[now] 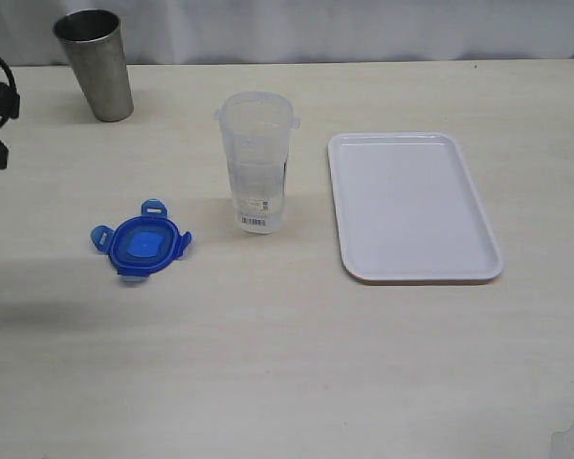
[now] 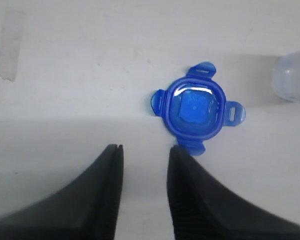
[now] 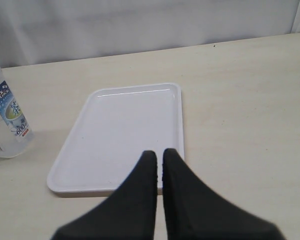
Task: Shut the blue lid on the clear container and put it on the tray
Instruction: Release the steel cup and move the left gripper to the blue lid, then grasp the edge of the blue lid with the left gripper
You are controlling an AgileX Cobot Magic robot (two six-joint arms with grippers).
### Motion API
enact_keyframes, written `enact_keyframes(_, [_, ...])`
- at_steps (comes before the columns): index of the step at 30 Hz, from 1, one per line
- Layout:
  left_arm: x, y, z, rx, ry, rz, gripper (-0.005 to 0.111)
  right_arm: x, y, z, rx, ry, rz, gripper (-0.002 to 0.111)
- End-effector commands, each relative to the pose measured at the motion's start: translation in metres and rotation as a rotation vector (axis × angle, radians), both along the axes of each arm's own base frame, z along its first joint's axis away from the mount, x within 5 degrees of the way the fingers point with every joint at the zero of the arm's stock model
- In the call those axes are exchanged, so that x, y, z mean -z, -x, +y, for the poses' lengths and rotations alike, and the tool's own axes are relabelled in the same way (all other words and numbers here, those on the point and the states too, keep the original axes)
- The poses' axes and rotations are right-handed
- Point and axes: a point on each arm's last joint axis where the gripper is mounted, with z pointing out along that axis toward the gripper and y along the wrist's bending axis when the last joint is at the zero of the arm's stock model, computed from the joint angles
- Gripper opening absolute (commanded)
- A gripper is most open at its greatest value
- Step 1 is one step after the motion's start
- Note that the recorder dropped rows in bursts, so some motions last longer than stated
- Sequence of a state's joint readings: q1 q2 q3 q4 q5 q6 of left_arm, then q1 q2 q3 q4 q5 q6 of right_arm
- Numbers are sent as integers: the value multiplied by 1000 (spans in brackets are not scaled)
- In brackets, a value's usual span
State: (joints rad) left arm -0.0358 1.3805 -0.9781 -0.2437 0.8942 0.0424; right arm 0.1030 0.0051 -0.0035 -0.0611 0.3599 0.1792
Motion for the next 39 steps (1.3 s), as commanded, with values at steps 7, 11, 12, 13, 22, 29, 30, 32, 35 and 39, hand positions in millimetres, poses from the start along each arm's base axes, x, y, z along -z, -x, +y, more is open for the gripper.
enact_keyframes(7, [73, -1, -21, 173, 190, -13, 46, 1, 0, 0, 6, 1, -4, 4])
enact_keyframes(11, [98, -7, -20, 173, 177, 62, 46, 1, 0, 0, 6, 1, -4, 4])
enact_keyframes(12, [105, -9, -20, 174, 173, 76, 46, 1, 0, 0, 6, 1, -4, 4])
enact_keyframes(13, [110, -11, -19, 172, 167, 87, 46, 1, 0, 0, 6, 1, -4, 4])
enact_keyframes(22, [124, -19, -20, 227, 160, 38, 46, 1, 0, 0, 6, 1, -4, 4])
enact_keyframes(29, [124, -19, -31, 316, 121, -1, 46, 1, 0, 0, 6, 1, -4, 4])
enact_keyframes(30, [124, -20, -32, 319, 111, -10, 46, 1, 0, 0, 6, 1, -4, 4])
enact_keyframes(32, [124, -21, -35, 338, 82, -34, 46, 1, 0, 0, 6, 1, -4, 4])
enact_keyframes(35, [124, -23, -34, 339, 62, -49, 46, 1, 0, 0, 6, 1, -4, 4])
enact_keyframes(39, [124, -23, -34, 346, 54, -50, 46, 1, 0, 0, 6, 1, -4, 4])
